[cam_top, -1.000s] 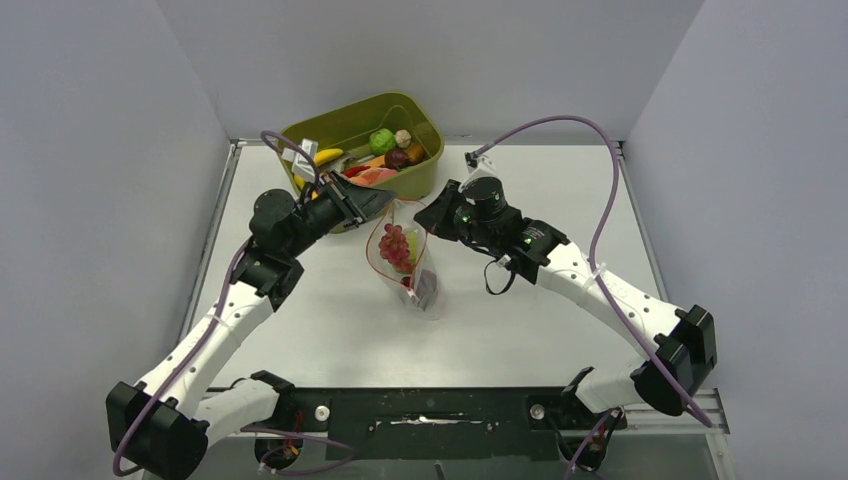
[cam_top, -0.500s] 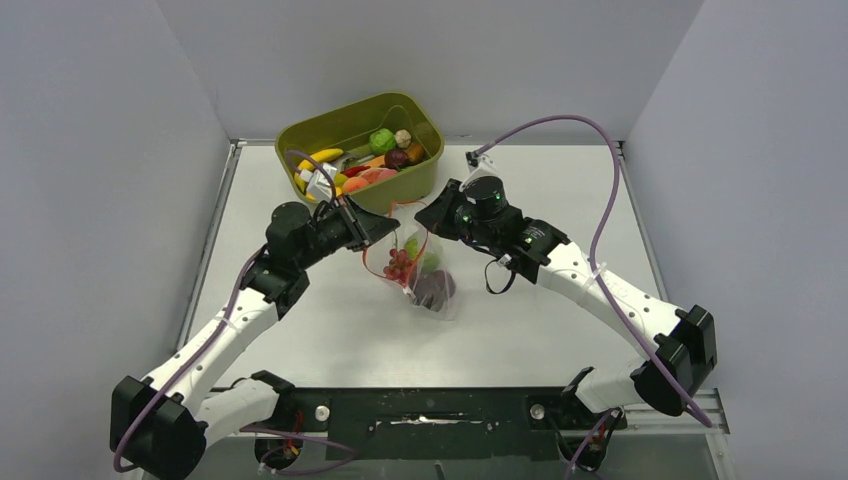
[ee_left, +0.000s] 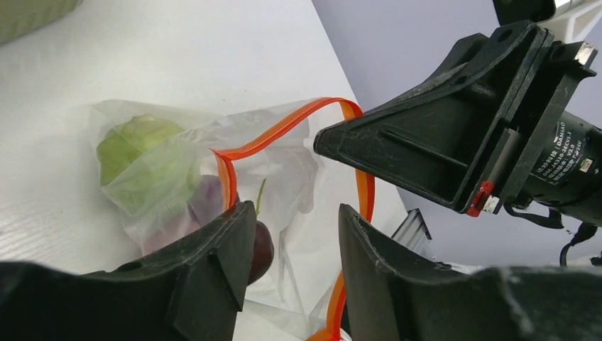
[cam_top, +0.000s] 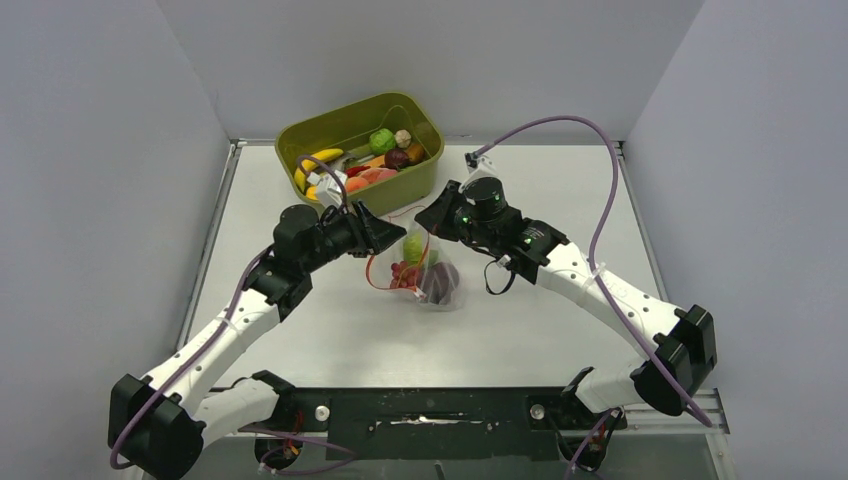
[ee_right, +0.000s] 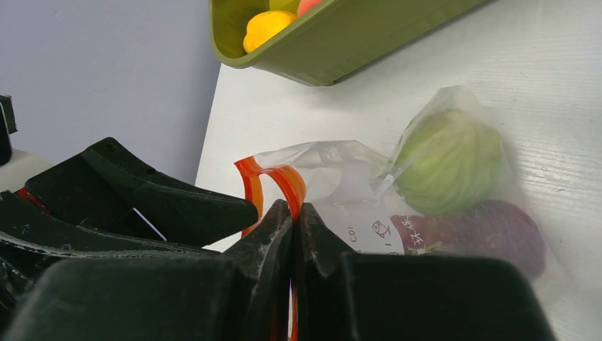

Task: Place the food in the zip-top bag and seal the zipper
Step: Place the fake fruit in the zipper food storage bag.

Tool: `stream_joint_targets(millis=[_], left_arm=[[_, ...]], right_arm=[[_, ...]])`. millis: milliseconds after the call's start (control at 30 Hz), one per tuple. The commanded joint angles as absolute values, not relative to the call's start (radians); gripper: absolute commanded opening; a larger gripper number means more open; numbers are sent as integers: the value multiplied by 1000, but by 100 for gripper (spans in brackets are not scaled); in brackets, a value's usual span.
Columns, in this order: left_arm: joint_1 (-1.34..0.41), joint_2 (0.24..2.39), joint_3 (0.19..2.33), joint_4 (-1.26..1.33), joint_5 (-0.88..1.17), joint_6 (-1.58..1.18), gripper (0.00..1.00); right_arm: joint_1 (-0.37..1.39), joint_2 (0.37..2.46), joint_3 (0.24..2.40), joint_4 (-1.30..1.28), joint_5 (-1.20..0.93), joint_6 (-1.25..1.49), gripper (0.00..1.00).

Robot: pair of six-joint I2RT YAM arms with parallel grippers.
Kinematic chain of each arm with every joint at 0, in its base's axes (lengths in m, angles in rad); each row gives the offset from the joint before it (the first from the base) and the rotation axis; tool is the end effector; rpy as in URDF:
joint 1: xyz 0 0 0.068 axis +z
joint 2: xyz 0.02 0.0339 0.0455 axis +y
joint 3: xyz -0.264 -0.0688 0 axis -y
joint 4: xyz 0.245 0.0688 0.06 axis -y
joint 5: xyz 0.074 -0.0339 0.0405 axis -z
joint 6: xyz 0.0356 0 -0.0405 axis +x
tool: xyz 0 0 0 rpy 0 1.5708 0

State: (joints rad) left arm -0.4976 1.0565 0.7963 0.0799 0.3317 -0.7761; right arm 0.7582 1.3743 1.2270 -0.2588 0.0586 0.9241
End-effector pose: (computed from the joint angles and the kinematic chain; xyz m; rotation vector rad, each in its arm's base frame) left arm 0.2126 -0.1287 0.3190 -0.0010 1.9058 -1.1903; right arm 0.2340 0.2187 0.3525 0.2171 2.1163 1.0025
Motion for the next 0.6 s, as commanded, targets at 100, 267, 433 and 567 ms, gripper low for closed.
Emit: stream_joint_targets(millis=[100,267,433,567], left_arm=[[-500,982,901,-31,234,-583,59],[-500,943,958,-208,138,-478,59],[-500,911,928,-278,100,-434,57],[-497,902,860,-226,186,-465,54]], right_arm=[[750,1317,1232,-166,59,919,0],[743,1299,1223,-177,69,919,0],[742,1295,1221,-183,73,920,0],[740,1296,1219,-181,74,926,0]])
